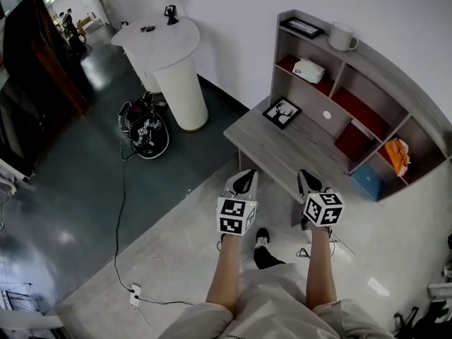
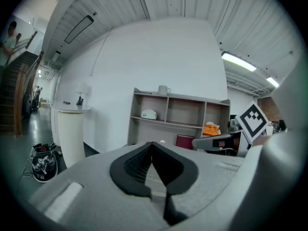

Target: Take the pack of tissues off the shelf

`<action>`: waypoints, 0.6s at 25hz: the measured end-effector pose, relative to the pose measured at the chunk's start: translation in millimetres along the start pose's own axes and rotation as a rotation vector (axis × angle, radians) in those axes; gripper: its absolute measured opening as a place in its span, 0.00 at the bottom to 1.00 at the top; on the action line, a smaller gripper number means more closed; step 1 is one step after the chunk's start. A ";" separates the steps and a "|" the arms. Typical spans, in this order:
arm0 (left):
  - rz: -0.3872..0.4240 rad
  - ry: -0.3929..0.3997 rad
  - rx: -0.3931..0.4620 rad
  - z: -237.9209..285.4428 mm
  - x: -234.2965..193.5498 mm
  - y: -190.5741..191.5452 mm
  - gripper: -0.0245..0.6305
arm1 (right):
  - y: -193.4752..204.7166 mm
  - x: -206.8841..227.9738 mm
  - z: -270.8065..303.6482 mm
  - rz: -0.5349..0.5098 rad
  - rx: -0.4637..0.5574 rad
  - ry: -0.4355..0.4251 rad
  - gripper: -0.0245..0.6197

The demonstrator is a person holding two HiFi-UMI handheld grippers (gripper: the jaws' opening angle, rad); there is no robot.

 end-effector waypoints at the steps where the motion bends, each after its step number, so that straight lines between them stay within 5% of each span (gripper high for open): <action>1: -0.001 -0.004 0.001 5.1 -2.5 -1.5 0.05 | -2.9 2.7 5.9 0.000 -0.001 -0.005 0.06; 15: 0.014 -0.067 -0.032 75.7 -23.2 -16.0 0.05 | -24.4 55.6 67.1 0.020 -0.011 -0.060 0.06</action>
Point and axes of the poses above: the fingertips, and each gripper's own axes: z forward along the fingers, x to its right, y out of its underside, the point moved 5 cm from there along -z, backward along the fingers, and after that the axes turned 10 degrees about -y, right-handed, at the moved point
